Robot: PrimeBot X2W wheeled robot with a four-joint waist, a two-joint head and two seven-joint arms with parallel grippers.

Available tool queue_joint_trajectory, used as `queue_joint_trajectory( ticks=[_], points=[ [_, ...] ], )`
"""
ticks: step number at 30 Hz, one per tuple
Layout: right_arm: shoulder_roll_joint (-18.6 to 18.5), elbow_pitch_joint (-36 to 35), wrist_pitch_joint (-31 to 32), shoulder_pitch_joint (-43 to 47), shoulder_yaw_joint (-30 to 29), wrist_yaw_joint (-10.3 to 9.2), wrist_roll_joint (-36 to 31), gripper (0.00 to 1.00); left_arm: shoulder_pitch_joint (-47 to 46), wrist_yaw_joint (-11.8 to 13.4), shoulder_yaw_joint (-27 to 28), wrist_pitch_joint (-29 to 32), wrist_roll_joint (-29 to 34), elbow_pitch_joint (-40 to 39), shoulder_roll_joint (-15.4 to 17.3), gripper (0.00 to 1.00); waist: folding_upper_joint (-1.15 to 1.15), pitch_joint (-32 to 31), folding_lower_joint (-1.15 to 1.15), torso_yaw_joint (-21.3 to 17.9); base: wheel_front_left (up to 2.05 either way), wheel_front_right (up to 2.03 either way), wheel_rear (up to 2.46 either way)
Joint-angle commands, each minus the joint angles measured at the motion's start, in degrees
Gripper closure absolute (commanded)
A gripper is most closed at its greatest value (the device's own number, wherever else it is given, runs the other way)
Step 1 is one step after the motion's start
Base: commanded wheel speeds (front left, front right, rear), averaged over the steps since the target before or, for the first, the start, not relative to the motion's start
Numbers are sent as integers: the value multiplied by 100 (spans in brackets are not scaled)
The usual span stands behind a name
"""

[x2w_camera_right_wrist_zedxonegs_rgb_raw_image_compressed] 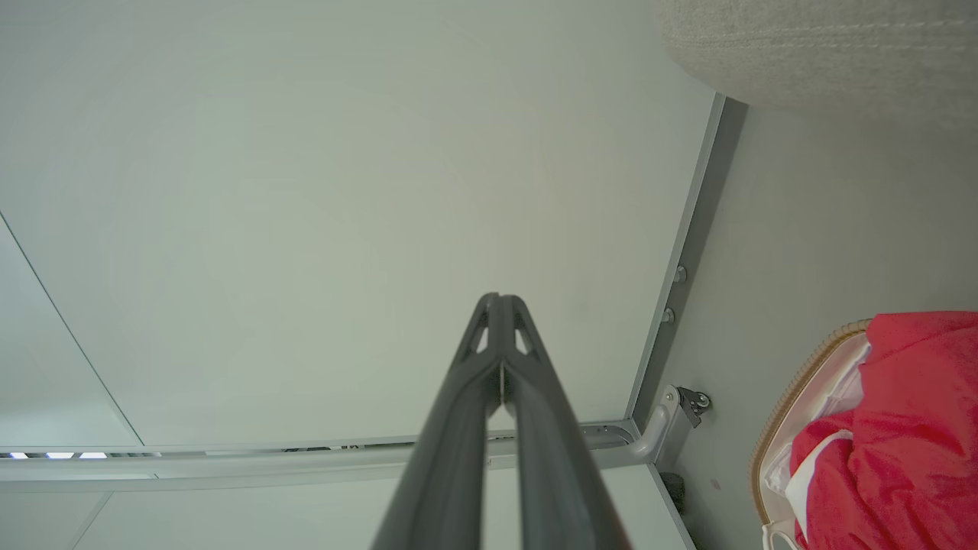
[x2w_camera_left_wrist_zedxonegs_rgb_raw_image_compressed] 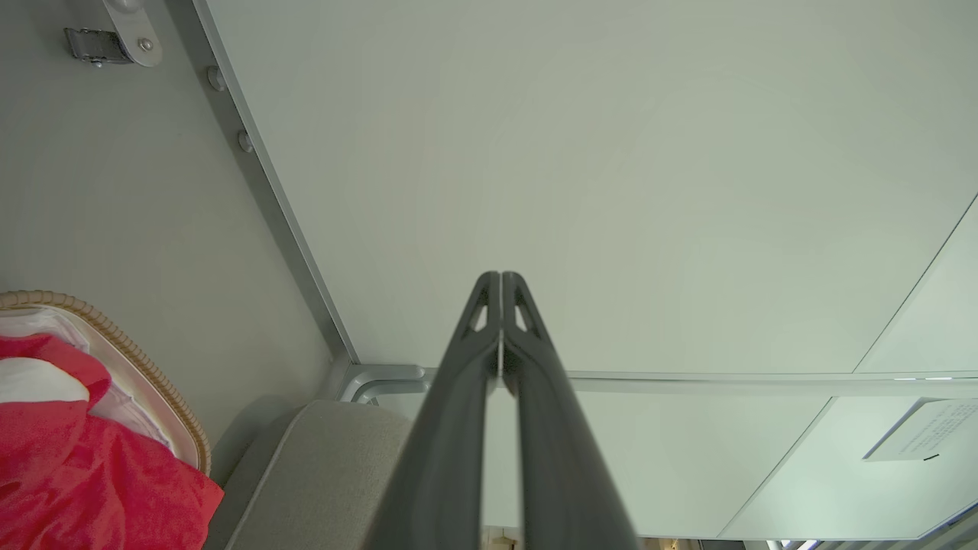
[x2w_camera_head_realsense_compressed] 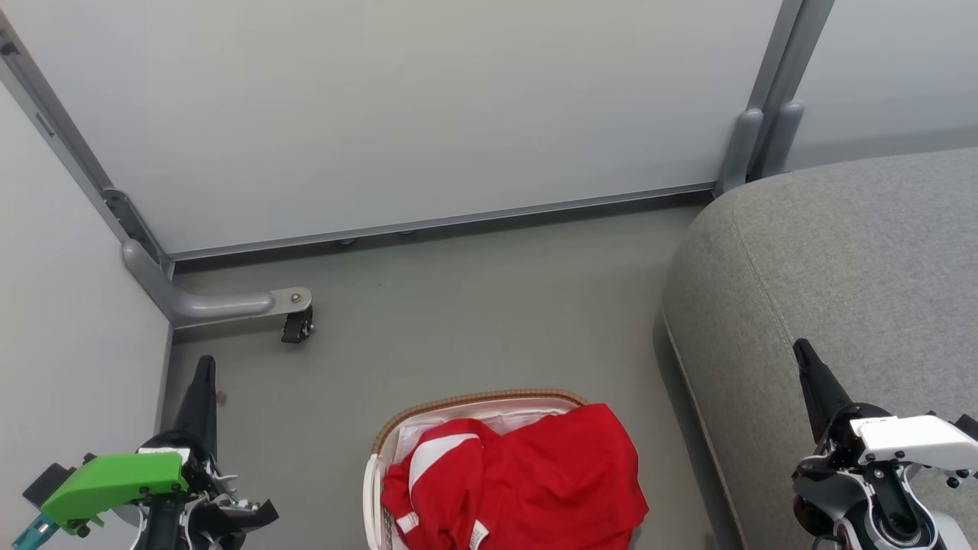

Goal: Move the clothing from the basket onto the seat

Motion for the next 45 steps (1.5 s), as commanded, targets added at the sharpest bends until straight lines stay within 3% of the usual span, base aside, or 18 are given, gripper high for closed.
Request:
queue_joint_trajectory(
  ticks=[1, 6, 7, 26, 36, 45],
  points=[
    [-33, -21, 11, 49, -9, 2, 21, 100, -58, -26, 9, 18, -16, -10, 27, 100, 0, 0, 0, 0, 0, 0, 0],
    [-33, -21, 12, 49, -9, 2, 21, 100, -58, -26, 9, 18, -17, -10, 27, 100, 0, 0, 0, 0, 0, 0, 0],
    [0, 0, 0, 0, 0, 0, 0, 0, 0, 0, 0, 0, 0, 0, 0, 0, 0, 0, 0, 0, 0, 0, 0],
    [49, 132, -413, 169, 25, 0, -496, 0, 162, 3, -455, -413, 292, 68, -29, 0, 0, 5, 0, 0, 0, 0, 0],
    [37, -66, -658, 177, -133, 1, -1655, 0, 126, 0, -596, -658, 1154, -142, -21, 0, 0, 7, 0, 7, 0, 0, 0],
    [26, -465, -860, 215, -119, 1, -2883, 0, 71, 24, -687, -858, 2288, -355, -14, 0, 0, 15, 0, 13, 0, 0, 0]
  ],
)
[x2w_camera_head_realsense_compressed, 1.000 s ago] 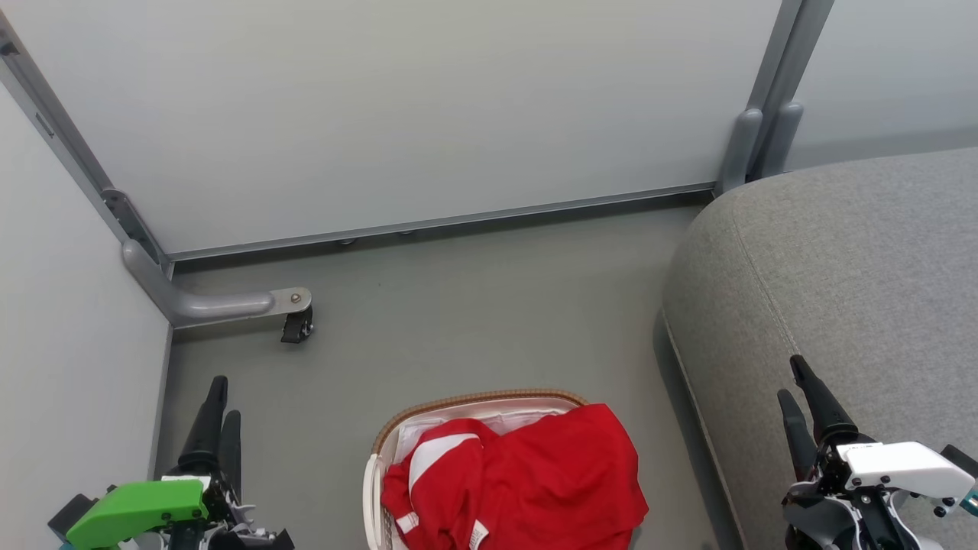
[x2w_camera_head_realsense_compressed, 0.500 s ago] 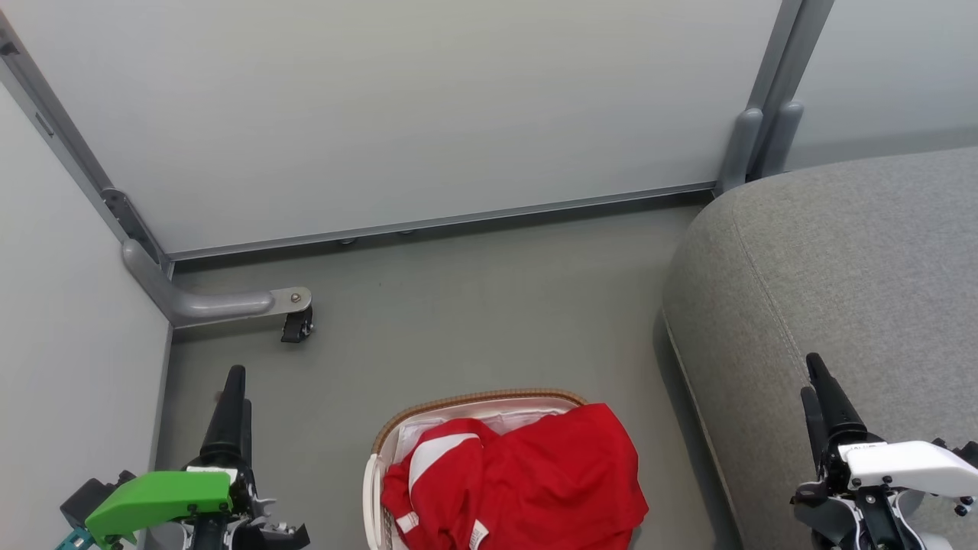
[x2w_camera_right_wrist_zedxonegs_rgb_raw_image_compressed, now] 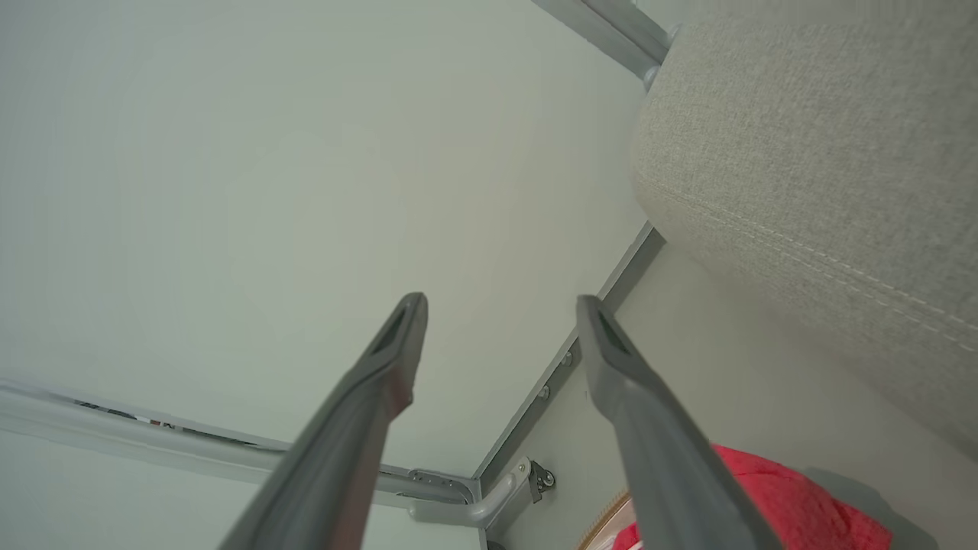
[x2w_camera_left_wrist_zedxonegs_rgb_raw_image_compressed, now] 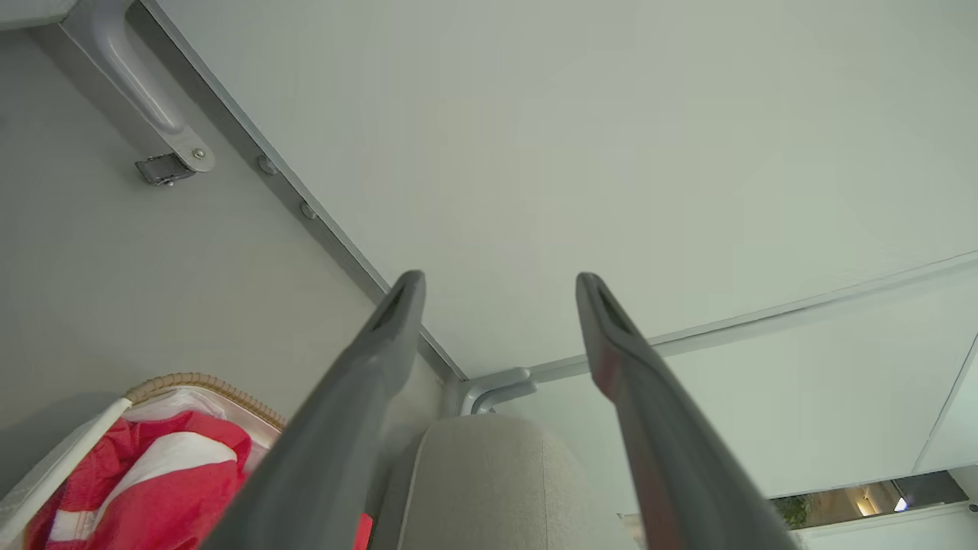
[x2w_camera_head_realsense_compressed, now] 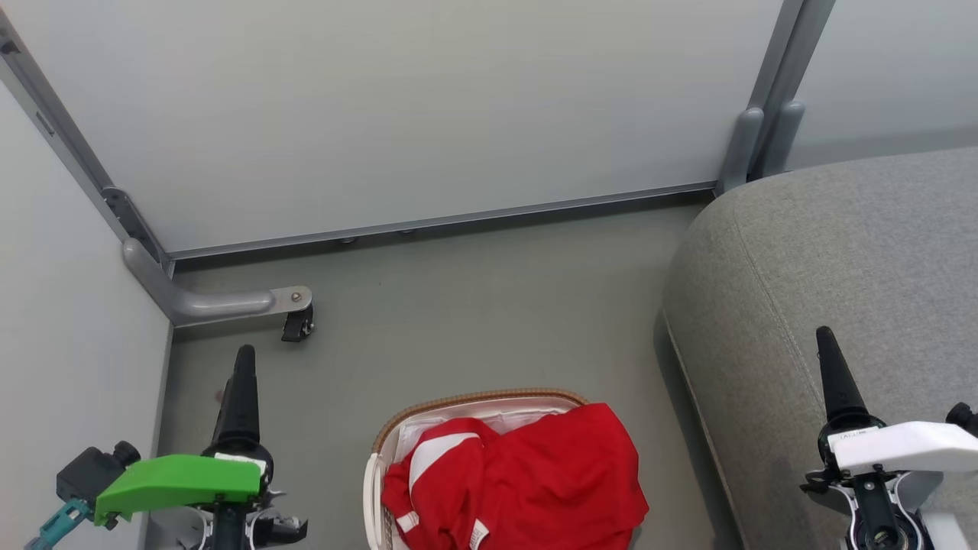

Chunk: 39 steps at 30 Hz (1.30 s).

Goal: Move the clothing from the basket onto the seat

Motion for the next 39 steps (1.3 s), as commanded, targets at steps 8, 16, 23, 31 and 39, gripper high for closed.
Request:
queue_joint_trajectory(
  ticks=[8, 16, 23, 31, 39],
  points=[
    [-59, -348, -207, 48, 96, 2, -1080, 0, -117, 87, -195, -201, 1062, -310, 42, 0, 0, 11, 0, 7, 0, 0, 0],
    [-66, -458, -357, 104, 238, 2, -1877, 0, -28, 112, -336, -351, 1855, -315, 47, 0, 0, 19, 0, 15, 0, 0, 0],
    [-72, -457, -480, 170, 400, 2, -2582, 0, 45, 107, -405, -474, 2463, -283, 51, 0, 0, 24, 0, 25, 0, 0, 0],
    [-78, -420, -613, 208, 441, 3, -3165, 0, 110, 99, -463, -605, 3058, -143, 56, 0, 0, 31, 0, 30, 0, 0, 0],
    [-84, -341, -731, 240, 464, 2, -3692, 0, 135, 134, -516, -725, 3497, 84, 61, 0, 0, 38, 0, 42, 0, 0, 0]
  ],
)
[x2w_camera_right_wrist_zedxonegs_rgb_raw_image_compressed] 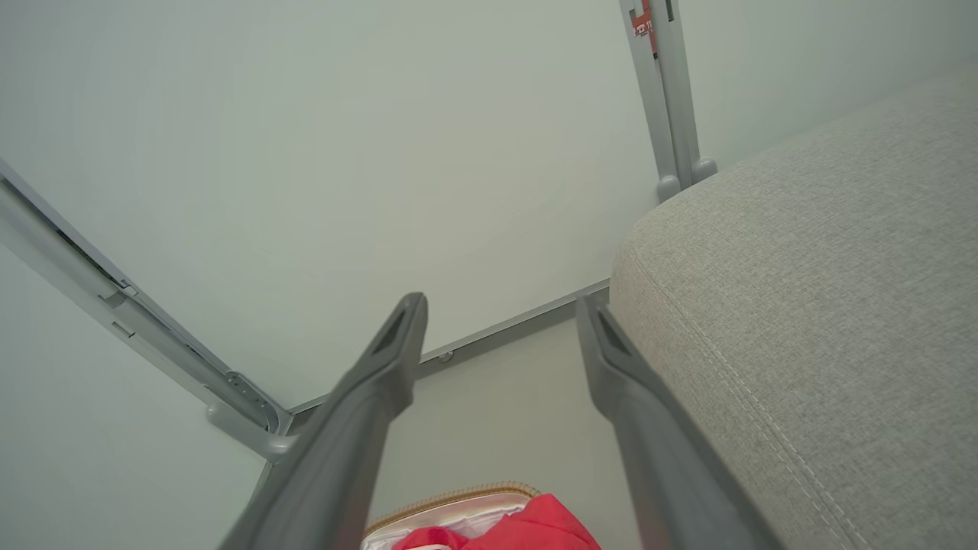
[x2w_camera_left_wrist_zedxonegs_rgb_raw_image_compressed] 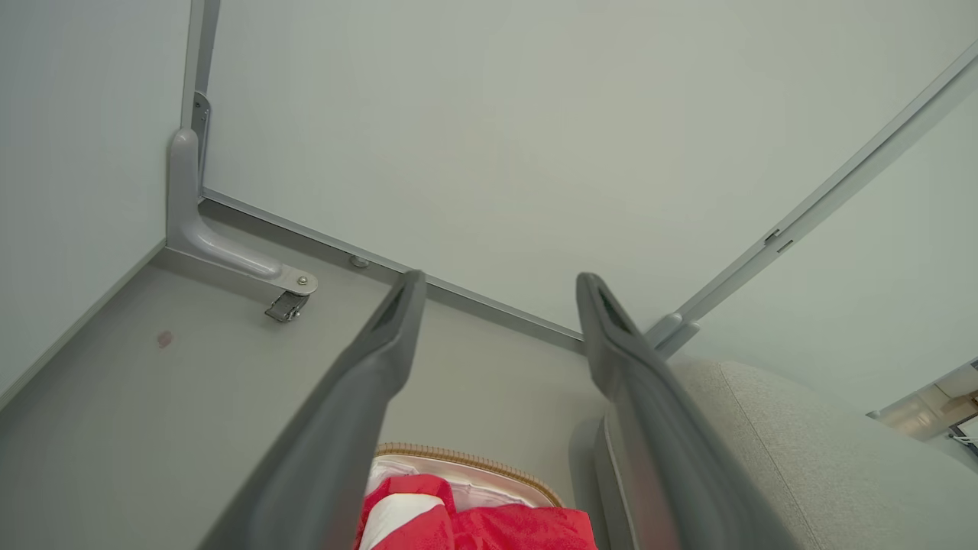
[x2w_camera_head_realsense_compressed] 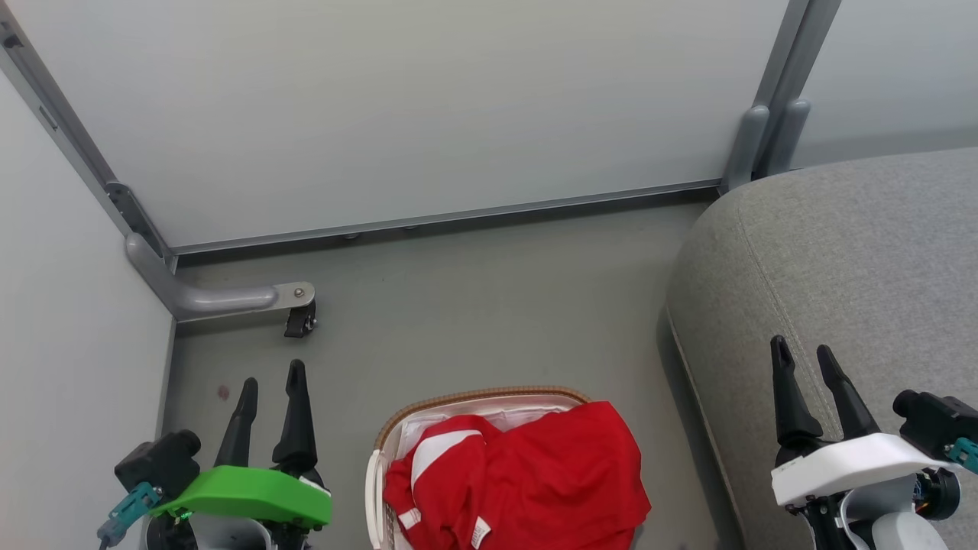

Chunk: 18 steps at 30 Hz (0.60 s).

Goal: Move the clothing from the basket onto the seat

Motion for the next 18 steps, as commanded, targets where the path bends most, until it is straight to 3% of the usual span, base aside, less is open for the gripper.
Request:
queue_joint_trajectory(
  ticks=[1, 18],
  points=[
    [-43, -23, -60, 14, 13, 1, -184, 0, 14, 13, -16, -58, 189, -4, 43, 0, 0, 2, 0, 4, 0, 0, 0],
    [-52, -8, -287, 80, 58, 2, -1094, 0, -20, 60, -141, -294, 963, 327, 53, 0, 0, 33, 0, 59, 0, 0, 0]
  ],
)
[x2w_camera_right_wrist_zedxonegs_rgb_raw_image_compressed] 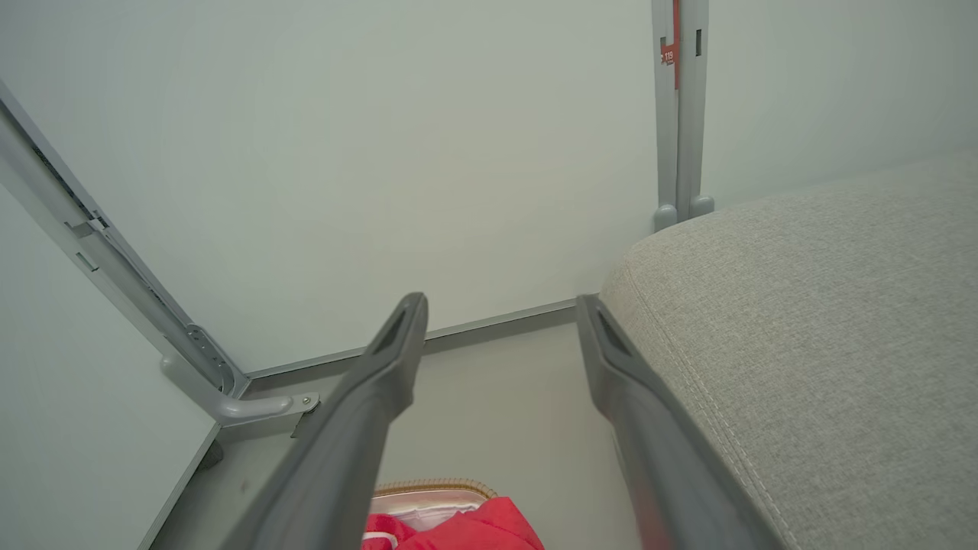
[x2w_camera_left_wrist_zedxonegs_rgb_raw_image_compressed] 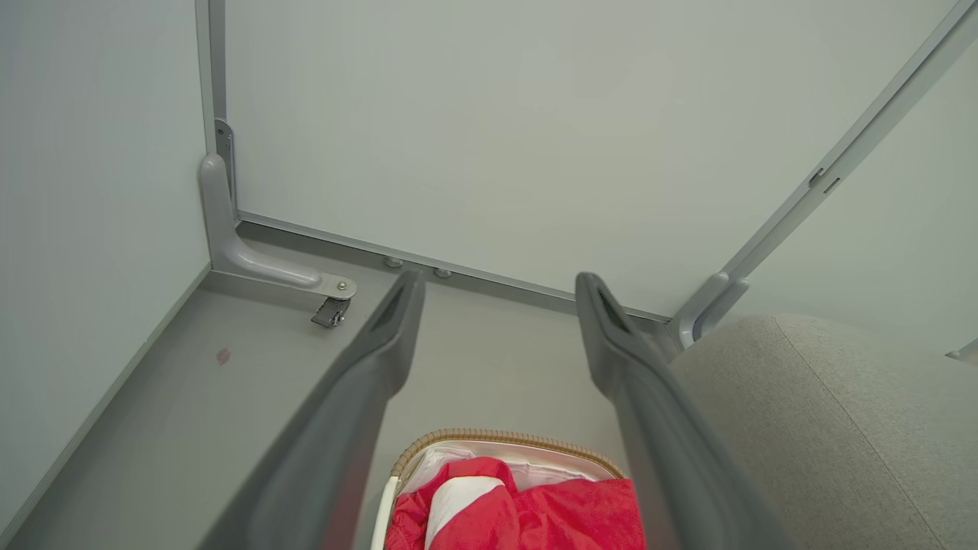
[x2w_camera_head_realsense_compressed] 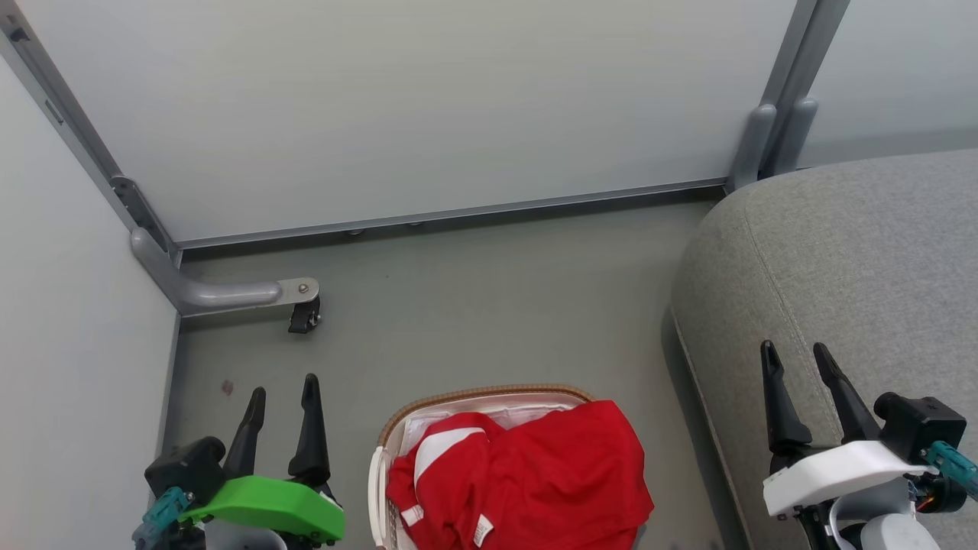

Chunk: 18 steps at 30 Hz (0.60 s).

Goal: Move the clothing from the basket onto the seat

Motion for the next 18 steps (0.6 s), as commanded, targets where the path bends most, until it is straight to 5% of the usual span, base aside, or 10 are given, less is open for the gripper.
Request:
queue_joint_trajectory(
  ticks=[1, 18],
  points=[
    [-38, -53, -59, 57, 12, 2, -150, 0, -22, 19, -15, -54, 119, -1, 47, 0, 0, 2, 0, 1, 0, 0, 0],
    [-47, -112, -259, 113, 36, 2, -996, 0, -41, 33, -144, -260, 812, 151, 53, 0, 0, 26, 0, 32, 0, 0, 0]
  ],
)
